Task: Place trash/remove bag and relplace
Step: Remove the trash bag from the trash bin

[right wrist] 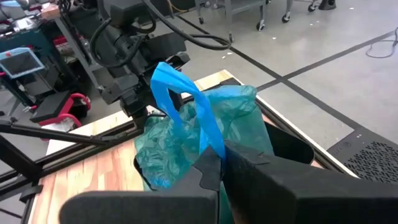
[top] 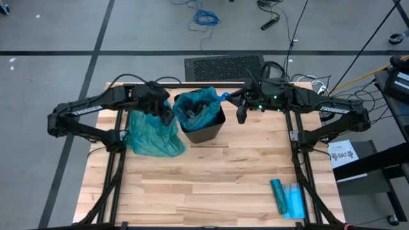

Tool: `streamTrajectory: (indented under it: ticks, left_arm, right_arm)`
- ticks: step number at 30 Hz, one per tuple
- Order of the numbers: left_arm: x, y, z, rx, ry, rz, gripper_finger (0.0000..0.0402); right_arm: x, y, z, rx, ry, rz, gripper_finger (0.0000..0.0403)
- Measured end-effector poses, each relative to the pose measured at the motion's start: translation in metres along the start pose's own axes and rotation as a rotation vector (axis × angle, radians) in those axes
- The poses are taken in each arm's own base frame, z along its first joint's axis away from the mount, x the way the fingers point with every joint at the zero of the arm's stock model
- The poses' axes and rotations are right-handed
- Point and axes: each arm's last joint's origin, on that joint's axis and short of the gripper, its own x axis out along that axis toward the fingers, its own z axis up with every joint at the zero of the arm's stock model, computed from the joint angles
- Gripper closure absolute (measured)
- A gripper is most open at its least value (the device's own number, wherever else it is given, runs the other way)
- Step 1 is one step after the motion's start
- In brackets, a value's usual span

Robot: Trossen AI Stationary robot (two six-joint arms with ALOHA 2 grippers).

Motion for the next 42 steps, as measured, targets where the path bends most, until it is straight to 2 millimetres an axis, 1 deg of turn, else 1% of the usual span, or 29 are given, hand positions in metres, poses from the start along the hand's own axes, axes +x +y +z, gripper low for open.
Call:
streamTrajectory:
  ticks: [3, 6, 12, 15, 17, 19, 22, 27, 30, 32, 38, 42]
  left_arm:
    - [-0.003, 0.001, -0.002, -0.001, 0.007, 0.003, 0.0306]
    - [-0.012, 0.001, -0.004, -0.006, -0.007, -0.034, 0.0306]
    - [-0.04, 0.003, -0.012, -0.02, -0.048, -0.157, 0.0306]
    - [-0.055, 0.006, -0.018, 0.011, -0.104, -0.168, 0.0306]
    - [-0.062, 0.008, -0.02, 0.033, -0.14, -0.153, 0.0306]
    - [-0.065, 0.009, -0.021, 0.095, -0.162, -0.149, 0.0306]
    - [-0.066, 0.009, -0.018, 0.161, -0.206, -0.115, 0.0306]
    - [-0.058, 0.006, -0.011, 0.112, -0.218, -0.104, 0.0306]
    - [-0.049, 0.006, -0.007, 0.097, -0.22, -0.029, 0.0306]
    - [-0.044, 0.006, -0.006, 0.097, -0.2, 0.002, 0.0306]
    - [-0.035, 0.005, -0.004, 0.124, -0.168, 0.007, 0.0306]
    - [-0.029, 0.005, -0.006, 0.127, -0.111, 0.019, 0.0301]
  right_arm:
    - [0.0, 0.0, -0.001, -0.003, 0.014, -0.004, 0.0403]
    - [0.0, -0.001, -0.002, -0.005, 0.024, -0.008, 0.0403]
    - [0.0, -0.001, -0.003, -0.007, 0.029, -0.009, 0.0403]
    - [0.0, -0.001, -0.003, -0.007, 0.028, -0.009, 0.0403]
    - [0.0, -0.001, -0.003, -0.008, 0.028, -0.01, 0.0403]
    - [0.0, -0.001, -0.003, -0.014, 0.028, -0.01, 0.0403]
    - [0.0, -0.001, -0.003, -0.015, 0.028, -0.01, 0.0403]
    - [0.0, -0.001, -0.003, -0.015, 0.028, -0.011, 0.0403]
    - [0.0, -0.001, -0.003, -0.015, 0.028, -0.011, 0.0403]
    - [0.0, -0.001, -0.003, -0.017, 0.028, -0.011, 0.0403]
    - [0.0, -0.001, -0.003, -0.017, 0.028, -0.01, 0.0403]
    - [0.0, -0.001, -0.003, -0.016, 0.027, -0.01, 0.0403]
